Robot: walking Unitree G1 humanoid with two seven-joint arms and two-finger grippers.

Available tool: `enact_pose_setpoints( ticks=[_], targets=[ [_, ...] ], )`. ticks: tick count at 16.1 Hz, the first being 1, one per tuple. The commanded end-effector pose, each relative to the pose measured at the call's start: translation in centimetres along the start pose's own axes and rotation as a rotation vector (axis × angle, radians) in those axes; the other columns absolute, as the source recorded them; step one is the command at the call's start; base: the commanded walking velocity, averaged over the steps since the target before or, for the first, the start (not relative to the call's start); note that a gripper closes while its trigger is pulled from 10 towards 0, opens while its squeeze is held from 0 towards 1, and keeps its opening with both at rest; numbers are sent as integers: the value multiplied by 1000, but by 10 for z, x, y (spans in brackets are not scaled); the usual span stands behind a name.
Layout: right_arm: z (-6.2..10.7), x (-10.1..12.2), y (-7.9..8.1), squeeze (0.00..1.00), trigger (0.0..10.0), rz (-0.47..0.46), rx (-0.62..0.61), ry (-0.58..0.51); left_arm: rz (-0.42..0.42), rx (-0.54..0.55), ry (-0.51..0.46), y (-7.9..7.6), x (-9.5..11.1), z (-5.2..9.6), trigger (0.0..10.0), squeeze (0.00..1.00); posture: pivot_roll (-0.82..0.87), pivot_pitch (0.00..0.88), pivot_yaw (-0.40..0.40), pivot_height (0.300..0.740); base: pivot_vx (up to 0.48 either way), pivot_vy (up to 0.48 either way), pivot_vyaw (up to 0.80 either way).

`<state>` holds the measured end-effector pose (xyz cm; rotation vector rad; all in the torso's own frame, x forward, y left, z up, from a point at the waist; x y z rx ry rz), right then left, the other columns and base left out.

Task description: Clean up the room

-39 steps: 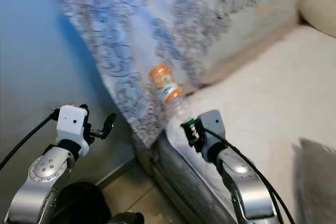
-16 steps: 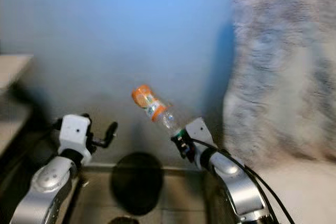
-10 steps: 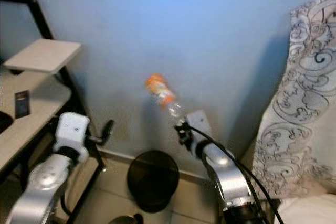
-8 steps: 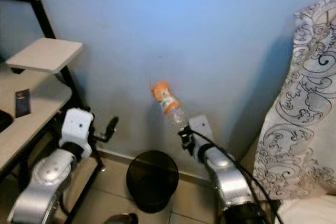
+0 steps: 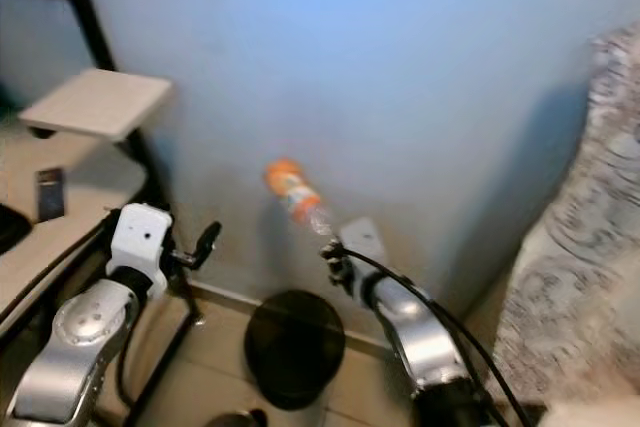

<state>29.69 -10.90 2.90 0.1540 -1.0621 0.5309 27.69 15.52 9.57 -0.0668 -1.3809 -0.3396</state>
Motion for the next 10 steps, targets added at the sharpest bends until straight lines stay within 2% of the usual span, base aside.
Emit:
enact_pose_setpoints(
  ticks=[1,3,5,6,10],
  targets=[
    [1,-6,-12,0,10000,5,-38,29,1,-46,7,-9,-1,-1,10000,0,67,0,-25,740,311,0,0],
    [-1,-8,-13,0,10000,22,-32,45,-5,-65,14,-11,-2,-1,10000,0,68,0,-25,740,296,0,0],
    [-2,-10,-12,0,10000,78,-25,68,-23,-98,30,-14,-5,0,10000,0,73,0,-30,740,0,0,0],
    [-3,-15,-15,0,10000,118,-29,95,-65,-166,67,-18,-11,3,10000,0,75,0,-33,740,0,0,0],
    [-10,-26,-21,0,10000,233,-35,175,-141,-326,128,-24,-21,10,10000,0,80,0,-43,740,0,0,0]
  ],
)
Point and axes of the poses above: a point about 5 cm out from each wrist's last joint towards the gripper, its own z axis pointing back from the gripper into the wrist, its own x axis along the axis of the wrist's last joint, y = z × x, the point moved 3 cm from there along -z, pointing out of the wrist towards the gripper, and after that the axes turned 3 degrees about z, right-handed, at the moved point
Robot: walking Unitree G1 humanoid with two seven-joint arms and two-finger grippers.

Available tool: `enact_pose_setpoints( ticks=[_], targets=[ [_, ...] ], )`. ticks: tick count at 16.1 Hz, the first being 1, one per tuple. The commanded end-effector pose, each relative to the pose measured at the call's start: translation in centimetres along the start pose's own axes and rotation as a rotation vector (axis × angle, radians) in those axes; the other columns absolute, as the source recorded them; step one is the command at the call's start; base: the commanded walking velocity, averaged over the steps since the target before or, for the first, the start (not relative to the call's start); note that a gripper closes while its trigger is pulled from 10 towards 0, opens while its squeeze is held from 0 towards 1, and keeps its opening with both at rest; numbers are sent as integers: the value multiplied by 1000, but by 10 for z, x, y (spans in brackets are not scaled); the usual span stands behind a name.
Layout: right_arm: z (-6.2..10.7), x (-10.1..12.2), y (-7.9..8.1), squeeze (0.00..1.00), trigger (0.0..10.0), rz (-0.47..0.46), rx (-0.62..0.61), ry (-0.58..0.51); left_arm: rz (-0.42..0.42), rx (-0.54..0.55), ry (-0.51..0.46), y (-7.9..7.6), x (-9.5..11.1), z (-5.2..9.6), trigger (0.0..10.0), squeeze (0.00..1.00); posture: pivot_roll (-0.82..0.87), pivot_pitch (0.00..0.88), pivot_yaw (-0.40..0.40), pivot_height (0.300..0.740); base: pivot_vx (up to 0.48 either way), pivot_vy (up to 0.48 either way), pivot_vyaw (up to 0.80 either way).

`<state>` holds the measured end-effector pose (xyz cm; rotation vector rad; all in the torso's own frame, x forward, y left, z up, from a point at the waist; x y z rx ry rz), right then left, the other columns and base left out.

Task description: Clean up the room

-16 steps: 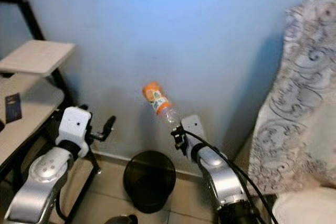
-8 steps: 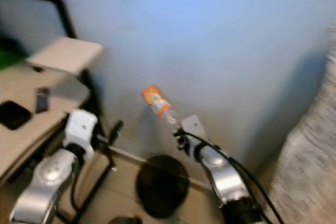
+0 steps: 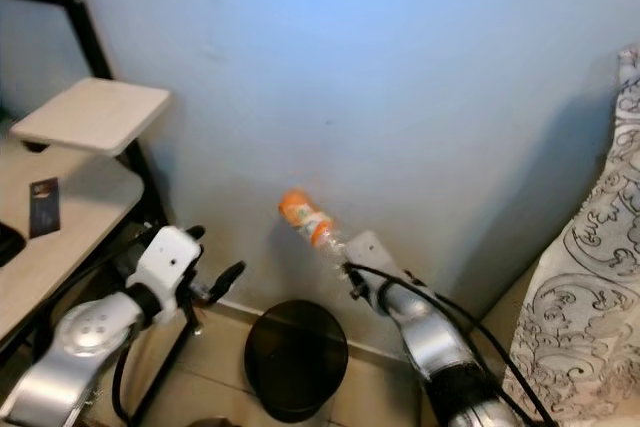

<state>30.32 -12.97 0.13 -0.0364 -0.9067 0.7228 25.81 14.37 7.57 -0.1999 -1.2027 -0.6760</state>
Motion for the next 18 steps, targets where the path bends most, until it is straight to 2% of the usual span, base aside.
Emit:
enact_pose_setpoints(
  ticks=[1,2,3,6,9,16,17,18],
  targets=[
    [-3,0,-4,0,10000,41,-4,7,-34,-77,35,-7,-4,-2,10000,0,81,0,-46,740,0,0,0],
    [-5,-2,-2,0,10000,62,13,24,-67,-116,64,-8,-8,-1,10000,0,82,0,-46,740,0,0,0],
    [-13,-11,5,0,10000,164,70,90,-143,-206,150,-7,-22,5,10000,0,83,0,-47,740,0,0,0],
    [-20,-18,10,0,10000,230,89,154,-217,-256,219,-2,-35,10,10000,0,85,0,-49,740,0,0,0],
    [-24,-27,16,0,10000,355,145,246,-269,-299,268,1,-44,13,10000,0,89,0,-55,740,0,0,0],
    [-28,-30,24,0,10000,365,170,273,-274,-321,268,-3,-49,12,10000,0,90,0,-60,740,0,0,0],
    [-28,-29,25,51,10000,351,173,270,-275,-322,265,-4,-49,11,10000,0,89,0,-60,740,0,0,0],
    [-28,-28,26,718,10000,332,177,268,-278,-323,263,-4,-50,10,10000,0,88,0,-59,740,0,0,0]
  ],
)
Point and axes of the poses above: a point about 5 cm out from each wrist's last joint towards the gripper, its own z axis pointing back from the gripper into the wrist, its own x axis along the axis of the wrist's last joint, y = z × x, the point moved 3 cm from there along -z, pointing out of the wrist towards the gripper, and after that the axes turned 3 degrees about z, right-handed, at the moved point
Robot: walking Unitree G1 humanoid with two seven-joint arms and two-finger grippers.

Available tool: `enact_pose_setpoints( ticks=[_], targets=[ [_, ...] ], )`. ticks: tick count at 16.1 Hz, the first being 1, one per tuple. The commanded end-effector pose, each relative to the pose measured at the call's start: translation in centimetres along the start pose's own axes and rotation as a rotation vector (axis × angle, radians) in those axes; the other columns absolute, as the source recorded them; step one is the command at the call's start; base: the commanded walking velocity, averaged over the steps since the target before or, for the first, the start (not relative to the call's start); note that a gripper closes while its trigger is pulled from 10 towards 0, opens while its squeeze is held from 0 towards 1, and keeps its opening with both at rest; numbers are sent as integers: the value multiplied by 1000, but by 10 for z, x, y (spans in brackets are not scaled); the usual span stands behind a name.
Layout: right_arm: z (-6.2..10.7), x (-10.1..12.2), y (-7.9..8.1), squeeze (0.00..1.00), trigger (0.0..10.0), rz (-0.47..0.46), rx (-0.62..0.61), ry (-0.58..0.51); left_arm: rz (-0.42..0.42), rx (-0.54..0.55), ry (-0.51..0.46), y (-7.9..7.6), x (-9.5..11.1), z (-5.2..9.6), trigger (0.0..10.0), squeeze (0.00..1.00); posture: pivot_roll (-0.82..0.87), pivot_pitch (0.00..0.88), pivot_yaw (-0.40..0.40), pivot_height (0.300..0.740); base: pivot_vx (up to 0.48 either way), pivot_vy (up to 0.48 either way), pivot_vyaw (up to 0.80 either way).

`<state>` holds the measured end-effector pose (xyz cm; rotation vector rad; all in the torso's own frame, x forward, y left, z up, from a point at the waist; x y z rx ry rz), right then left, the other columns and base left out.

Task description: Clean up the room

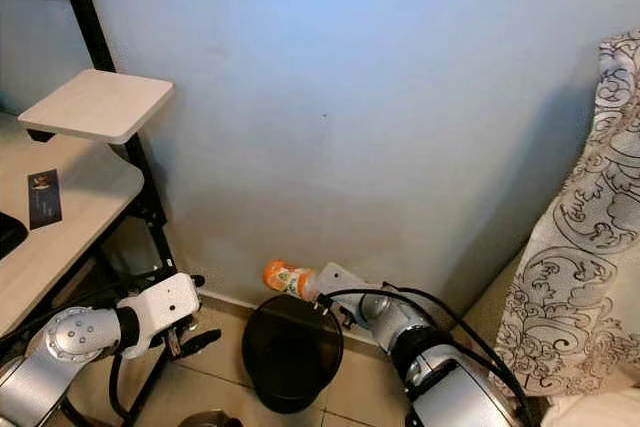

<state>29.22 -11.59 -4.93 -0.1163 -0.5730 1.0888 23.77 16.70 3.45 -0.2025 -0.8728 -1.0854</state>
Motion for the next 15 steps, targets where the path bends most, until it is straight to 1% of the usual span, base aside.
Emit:
enact_pose_setpoints(
  ticks=[1,2,7,8,9,10,11,12,13,14,15],
  targets=[
    [2,1,-8,965,10000,-8,-15,-2,-16,-13,-2,-2,1,-2,10000,0,88,0,-59,740,0,0,0],
    [1,2,-8,1000,10000,-16,-15,-7,-18,-14,-3,-2,1,-3,10000,0,86,0,-56,740,0,0,0],
    [0,6,-2,1000,10000,-40,17,-29,-21,-22,-7,-2,3,-6,10000,0,86,0,-53,740,0,0,0],
    [0,13,2,1000,10000,-123,52,-82,-14,-17,-28,-1,7,-6,10000,0,90,0,-54,740,0,0,0],
    [1,15,3,1000,10000,-190,65,-114,-8,-7,-48,0,11,-6,10000,0,91,0,-56,740,0,0,0],
    [3,15,-4,1000,10000,-264,44,-155,15,15,-82,1,16,-7,10000,0,89,0,-55,740,0,0,0],
    [4,15,-7,1000,10000,-293,34,-169,26,24,-96,1,19,-8,10000,0,88,0,-55,740,0,0,0],
    [13,14,-28,1000,10000,-419,-54,-268,112,103,-161,3,29,-10,10000,0,75,0,-48,740,0,0,0],
    [19,12,-39,1000,10000,-482,-100,-312,155,140,-192,4,34,-12,10000,0,70,0,-45,740,0,0,0],
    [35,4,-54,1000,10000,-560,-197,-377,223,204,-248,6,42,-15,10000,0,49,0,-30,740,0,0,-450],
    [49,-2,-60,1000,10000,-608,-275,-413,264,257,-281,8,48,-16,10000,0,38,0,-23,740,0,0,-669]
  ],
)
Point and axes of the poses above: a point about 5 cm out from each wrist's last joint towards the gripper, its own z axis pointing back from the gripper into the wrist, its own x axis along the axis of the wrist's last joint, y = z × x, the point moved 3 cm from there along -z, pointing out of the wrist towards the gripper, and after that the axes turned 3 degrees about z, right-handed, at the moved point
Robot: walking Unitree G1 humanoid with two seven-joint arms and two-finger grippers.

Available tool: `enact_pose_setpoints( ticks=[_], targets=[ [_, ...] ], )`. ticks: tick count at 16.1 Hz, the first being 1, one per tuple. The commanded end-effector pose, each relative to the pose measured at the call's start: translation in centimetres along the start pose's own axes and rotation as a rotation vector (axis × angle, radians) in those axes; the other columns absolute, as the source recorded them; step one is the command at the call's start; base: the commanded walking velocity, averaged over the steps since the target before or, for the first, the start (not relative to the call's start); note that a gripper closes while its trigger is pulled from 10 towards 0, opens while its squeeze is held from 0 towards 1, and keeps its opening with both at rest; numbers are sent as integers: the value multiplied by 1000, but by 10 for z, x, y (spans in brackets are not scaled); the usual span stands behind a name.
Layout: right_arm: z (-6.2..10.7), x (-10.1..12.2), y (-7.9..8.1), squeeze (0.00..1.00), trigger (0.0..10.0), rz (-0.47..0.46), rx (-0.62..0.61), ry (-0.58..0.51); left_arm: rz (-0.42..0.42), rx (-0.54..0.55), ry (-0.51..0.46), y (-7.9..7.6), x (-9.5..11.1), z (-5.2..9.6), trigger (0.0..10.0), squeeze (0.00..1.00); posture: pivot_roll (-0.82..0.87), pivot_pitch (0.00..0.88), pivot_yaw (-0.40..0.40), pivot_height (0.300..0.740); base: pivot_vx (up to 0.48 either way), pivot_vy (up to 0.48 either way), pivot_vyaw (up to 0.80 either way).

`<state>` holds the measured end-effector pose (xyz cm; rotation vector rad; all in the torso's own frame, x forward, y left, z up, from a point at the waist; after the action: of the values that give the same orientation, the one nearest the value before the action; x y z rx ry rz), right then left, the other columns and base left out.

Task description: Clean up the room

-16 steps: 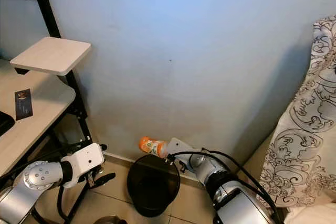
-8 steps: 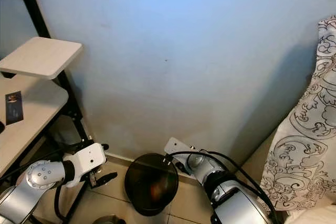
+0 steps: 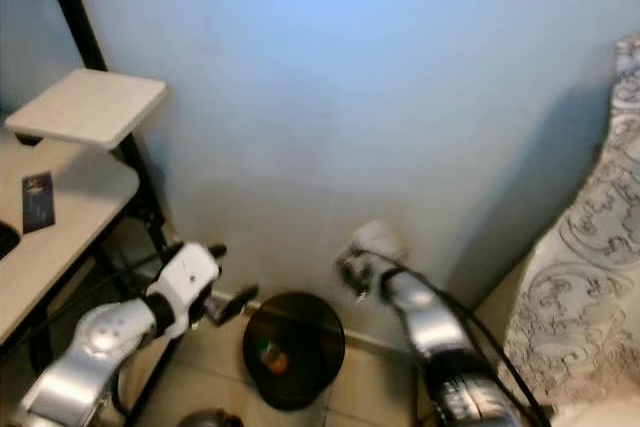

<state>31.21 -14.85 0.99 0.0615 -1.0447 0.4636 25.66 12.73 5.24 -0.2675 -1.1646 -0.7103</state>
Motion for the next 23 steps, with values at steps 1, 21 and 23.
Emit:
enact_pose_setpoints(
  ticks=[1,21,23],
  targets=[
    [14,9,-12,1000,10000,-69,-86,-55,49,85,-45,9,11,1,10000,0,13,0,-12,740,0,0,-663],
    [87,22,-25,1000,10000,-278,-421,-149,269,474,-118,21,11,33,10000,0,-51,0,33,740,0,0,-754],
    [86,21,-19,1000,10000,-272,-405,-140,265,478,-112,23,10,34,10000,0,-52,0,39,740,0,0,-759]
  ],
)
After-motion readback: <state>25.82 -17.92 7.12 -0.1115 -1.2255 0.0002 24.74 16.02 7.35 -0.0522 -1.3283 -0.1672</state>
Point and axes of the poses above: a point about 5 cm out from each wrist's last joint towards the gripper, its own z axis pointing back from the gripper into the wrist, its own x axis along the axis of the wrist's last joint, y = z × x, the point moved 3 cm from there along -z, pointing out of the wrist towards the gripper, and after that the axes turned 3 degrees about z, right-handed, at the moved point
